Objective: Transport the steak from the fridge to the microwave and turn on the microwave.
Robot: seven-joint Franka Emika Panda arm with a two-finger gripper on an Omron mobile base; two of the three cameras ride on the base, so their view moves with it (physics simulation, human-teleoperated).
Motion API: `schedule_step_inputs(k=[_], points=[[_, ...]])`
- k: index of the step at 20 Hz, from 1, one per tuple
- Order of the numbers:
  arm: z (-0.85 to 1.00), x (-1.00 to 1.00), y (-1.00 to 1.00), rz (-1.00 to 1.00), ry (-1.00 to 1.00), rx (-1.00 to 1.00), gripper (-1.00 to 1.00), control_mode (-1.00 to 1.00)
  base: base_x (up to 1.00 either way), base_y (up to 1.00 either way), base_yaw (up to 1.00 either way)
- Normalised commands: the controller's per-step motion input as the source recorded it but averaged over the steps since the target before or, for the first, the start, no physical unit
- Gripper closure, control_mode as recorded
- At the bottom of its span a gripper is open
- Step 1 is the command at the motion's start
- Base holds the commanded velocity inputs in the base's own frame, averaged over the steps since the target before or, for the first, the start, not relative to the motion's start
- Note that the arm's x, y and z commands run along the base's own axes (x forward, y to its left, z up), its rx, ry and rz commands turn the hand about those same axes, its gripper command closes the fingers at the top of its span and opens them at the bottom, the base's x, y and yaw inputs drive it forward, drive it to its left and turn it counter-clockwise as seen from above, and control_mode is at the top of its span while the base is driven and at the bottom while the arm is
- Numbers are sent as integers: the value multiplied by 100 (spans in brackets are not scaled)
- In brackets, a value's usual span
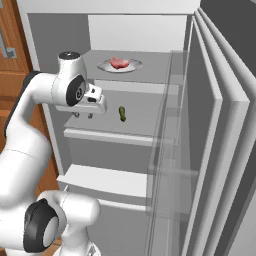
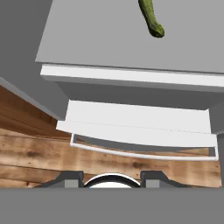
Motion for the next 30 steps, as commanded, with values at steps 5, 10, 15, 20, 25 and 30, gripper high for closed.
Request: schedule_step_inputs(k=[5,10,15,20,25,30], points=[[0,-4,0,0,-2,0,-100,-100,0,0,0],[-1,-19,0,0,-7,0,-100,-100,0,0,0],[19,-20,0,0,-25,0,-100,-100,0,0,0],[40,-16,0,7,-33,0,-100,-100,0,0,0],[46,-12,0,8,-24,0,-100,-100,0,0,0],[45,-2,0,5,-14,0,-100,-100,0,0,0]])
